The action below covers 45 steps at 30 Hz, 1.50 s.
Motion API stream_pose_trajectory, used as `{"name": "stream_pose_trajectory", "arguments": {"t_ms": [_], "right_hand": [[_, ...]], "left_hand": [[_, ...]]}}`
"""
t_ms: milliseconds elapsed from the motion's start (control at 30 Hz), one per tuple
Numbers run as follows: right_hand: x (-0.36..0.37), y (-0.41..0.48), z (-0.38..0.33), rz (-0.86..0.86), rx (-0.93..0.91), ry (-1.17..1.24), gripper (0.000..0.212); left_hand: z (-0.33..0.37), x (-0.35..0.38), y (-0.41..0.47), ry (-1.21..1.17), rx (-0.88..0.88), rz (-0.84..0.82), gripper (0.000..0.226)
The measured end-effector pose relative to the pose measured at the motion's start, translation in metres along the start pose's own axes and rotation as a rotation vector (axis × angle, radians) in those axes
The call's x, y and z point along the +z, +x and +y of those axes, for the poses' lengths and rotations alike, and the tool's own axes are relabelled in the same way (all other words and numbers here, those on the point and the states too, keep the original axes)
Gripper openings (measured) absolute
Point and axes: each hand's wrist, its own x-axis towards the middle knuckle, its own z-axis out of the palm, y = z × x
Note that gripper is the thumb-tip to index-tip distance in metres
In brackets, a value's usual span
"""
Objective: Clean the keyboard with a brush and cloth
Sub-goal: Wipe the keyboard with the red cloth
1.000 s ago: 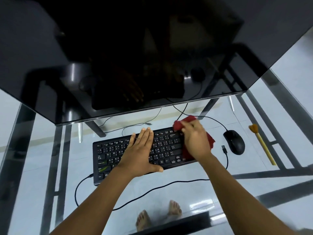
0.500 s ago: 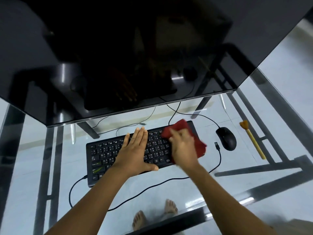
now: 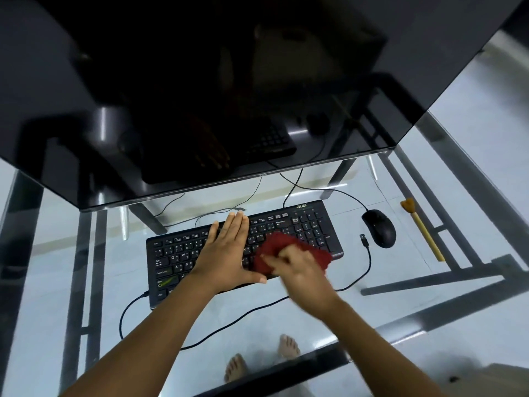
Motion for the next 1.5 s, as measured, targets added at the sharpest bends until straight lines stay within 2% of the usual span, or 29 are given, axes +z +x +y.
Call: {"name": "stream_pose_trajectory", "arguments": {"t_ms": [100, 133, 200, 233, 300, 333, 400, 467, 533, 567, 667, 700, 733, 833, 867, 1000, 1033, 1167, 1233, 1300, 1333, 1400, 1433, 1467, 1500], "right_hand": [[-0.014, 0.007, 0.042, 0.294, 0.335, 0.001, 0.034], [-0.015, 0.009, 0.043, 0.341, 0.430, 0.034, 0.031], [-0.010, 0.010, 0.016, 0.325, 0.415, 0.073, 0.029], [-0.004, 0.006, 0.001, 0.260, 0.314, 0.073, 0.031], [0.002, -0.007, -0.019, 0.097, -0.009, 0.005, 0.037], [-0.001, -0.006, -0.014, 0.060, -0.049, 0.002, 0.033], [-0.013, 0.002, 0.009, 0.136, 0.114, 0.047, 0.023], [-0.021, 0.012, 0.033, 0.343, 0.391, 0.080, 0.026], [-0.016, 0.021, 0.033, 0.417, 0.554, 0.088, 0.027], [-0.009, 0.026, 0.021, 0.394, 0.532, 0.066, 0.028], [0.002, 0.028, -0.012, 0.202, 0.213, 0.007, 0.031], [-0.003, 0.032, -0.008, 0.189, 0.156, -0.001, 0.032], [-0.010, 0.038, 0.001, 0.198, 0.198, 0.006, 0.031], [-0.022, 0.055, 0.025, 0.350, 0.527, 0.001, 0.027], [-0.019, 0.059, 0.020, 0.355, 0.557, -0.004, 0.025], [-0.001, 0.051, -0.007, 0.251, 0.261, -0.040, 0.034], [-0.002, 0.048, -0.001, 0.237, 0.248, -0.029, 0.034], [-0.012, 0.049, 0.020, 0.288, 0.420, -0.011, 0.032], [-0.006, 0.047, 0.004, 0.324, 0.411, -0.002, 0.031], [0.010, 0.039, -0.033, 0.299, 0.273, 0.032, 0.032], [0.020, 0.033, -0.054, 0.260, 0.130, 0.034, 0.032], [0.029, 0.021, -0.078, 0.077, -0.104, 0.028, 0.030], [0.025, 0.023, -0.075, 0.010, -0.126, 0.058, 0.032], [0.023, 0.028, -0.064, 0.045, -0.098, 0.060, 0.032], [0.019, 0.034, -0.050, 0.112, 0.006, 0.053, 0.031]], "left_hand": [[0.000, 0.000, -0.002, -0.008, 0.000, -0.005, 0.133], [0.000, 0.000, -0.002, -0.007, 0.000, -0.001, 0.133], [0.000, 0.000, -0.001, -0.010, -0.004, 0.003, 0.134], [0.000, 0.000, -0.001, -0.009, -0.007, 0.005, 0.134], [0.001, 0.000, -0.001, 0.000, -0.010, 0.009, 0.136], [0.001, 0.000, -0.001, 0.005, -0.007, 0.007, 0.136], [0.001, -0.001, -0.001, 0.001, -0.007, -0.002, 0.134], [0.000, 0.000, -0.001, 0.005, -0.009, -0.005, 0.134], [0.000, 0.000, -0.001, 0.012, -0.009, -0.004, 0.134], [0.000, 0.001, -0.001, 0.013, -0.012, -0.002, 0.134], [0.000, 0.001, -0.001, 0.013, -0.012, 0.000, 0.134], [0.000, 0.000, -0.001, 0.014, -0.011, -0.002, 0.134], [0.001, 0.000, -0.002, 0.015, -0.010, -0.003, 0.134], [0.000, -0.001, -0.002, 0.012, -0.010, -0.009, 0.133], [0.000, -0.001, -0.002, 0.008, -0.008, -0.007, 0.133], [-0.013, -0.008, -0.008, 0.073, 0.017, -0.023, 0.134], [-0.023, -0.011, -0.014, 0.106, 0.008, -0.040, 0.136], [-0.060, -0.020, -0.044, 0.189, -0.071, -0.068, 0.140], [-0.063, -0.018, -0.054, 0.173, -0.087, -0.049, 0.139], [-0.060, -0.017, -0.055, 0.155, -0.092, -0.029, 0.139], [-0.060, -0.017, -0.055, 0.148, -0.094, -0.025, 0.139], [-0.060, -0.016, -0.055, 0.123, -0.097, -0.026, 0.138], [-0.062, -0.016, -0.056, 0.100, -0.098, -0.028, 0.138], [-0.064, -0.015, -0.057, 0.075, -0.096, -0.029, 0.138], [-0.066, -0.013, -0.058, 0.057, -0.093, -0.026, 0.138]]}}
